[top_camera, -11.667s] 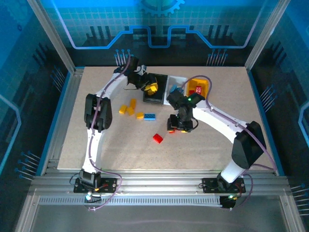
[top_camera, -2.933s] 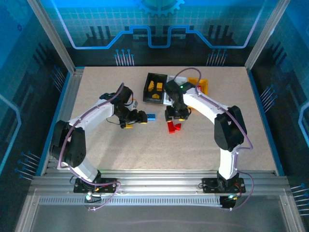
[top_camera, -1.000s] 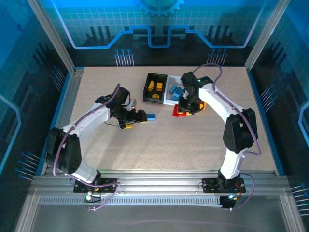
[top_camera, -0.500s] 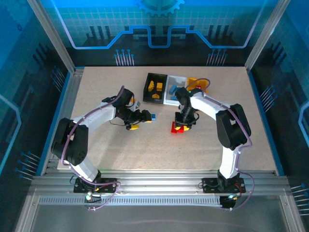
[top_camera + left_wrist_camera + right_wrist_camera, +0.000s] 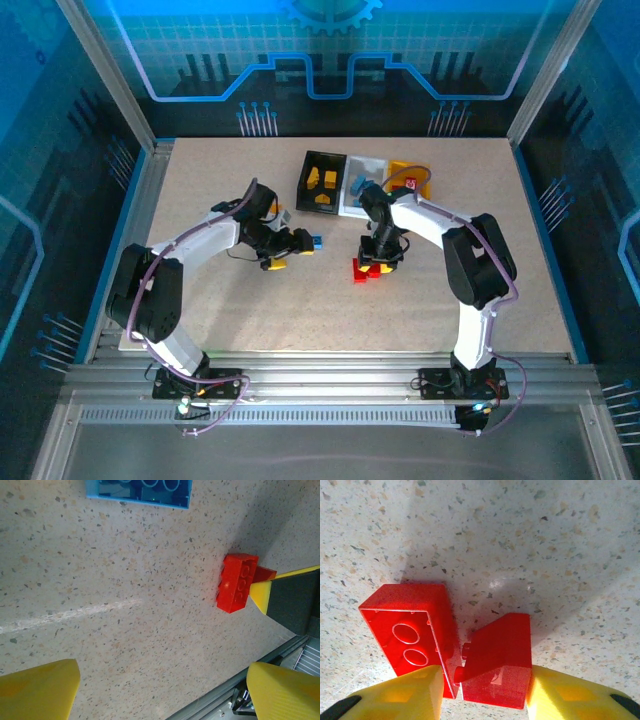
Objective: Sort the legos into containers by color
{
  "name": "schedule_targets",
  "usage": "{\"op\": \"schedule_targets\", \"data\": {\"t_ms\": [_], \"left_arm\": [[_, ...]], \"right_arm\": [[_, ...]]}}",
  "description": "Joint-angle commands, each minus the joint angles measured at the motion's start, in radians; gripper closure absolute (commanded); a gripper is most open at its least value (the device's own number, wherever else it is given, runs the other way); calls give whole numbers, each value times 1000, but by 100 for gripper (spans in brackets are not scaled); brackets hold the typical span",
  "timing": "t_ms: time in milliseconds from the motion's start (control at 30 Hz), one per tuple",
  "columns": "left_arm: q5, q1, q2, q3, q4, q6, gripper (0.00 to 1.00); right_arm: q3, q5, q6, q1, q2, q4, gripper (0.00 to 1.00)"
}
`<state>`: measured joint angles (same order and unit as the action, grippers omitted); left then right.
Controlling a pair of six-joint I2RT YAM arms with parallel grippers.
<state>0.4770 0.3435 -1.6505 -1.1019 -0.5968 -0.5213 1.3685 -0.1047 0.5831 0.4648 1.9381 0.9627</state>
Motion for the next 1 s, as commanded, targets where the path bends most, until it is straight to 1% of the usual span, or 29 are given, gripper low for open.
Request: {"op": "schedule_targets", "data": {"t_ms": [0, 100, 300, 367, 467, 533, 667, 800, 967], "left_arm": [[12, 5, 9, 10, -34, 29, 13], [9, 5, 7, 8, -36, 32, 12], [11, 6, 0, 5, -43, 39, 12], [10, 6, -5, 1, -48, 44, 12], [10, 6, -12, -8, -53, 50, 12], [12, 5, -16, -12, -54, 50, 12], [14, 6, -20, -16, -53, 47, 12], [11, 6, -15, -16, -62, 56, 11], [7, 6, -11, -4, -60, 58, 11]], "right_arm": [[-21, 19, 3, 9, 5, 2, 51], [-38, 22, 6, 8, -6, -5, 52], [-64, 22, 13, 5, -23, -13, 60], [-71, 19, 16, 3, -33, -18, 59], [-74, 16, 20, 4, -49, -15, 52], [-77, 21, 21, 4, -61, -18, 52], [-80, 26, 23, -3, -55, -21, 56], [-79, 30, 23, -5, -53, -25, 64], [-36, 47, 19, -16, -84, 9, 67]]}}
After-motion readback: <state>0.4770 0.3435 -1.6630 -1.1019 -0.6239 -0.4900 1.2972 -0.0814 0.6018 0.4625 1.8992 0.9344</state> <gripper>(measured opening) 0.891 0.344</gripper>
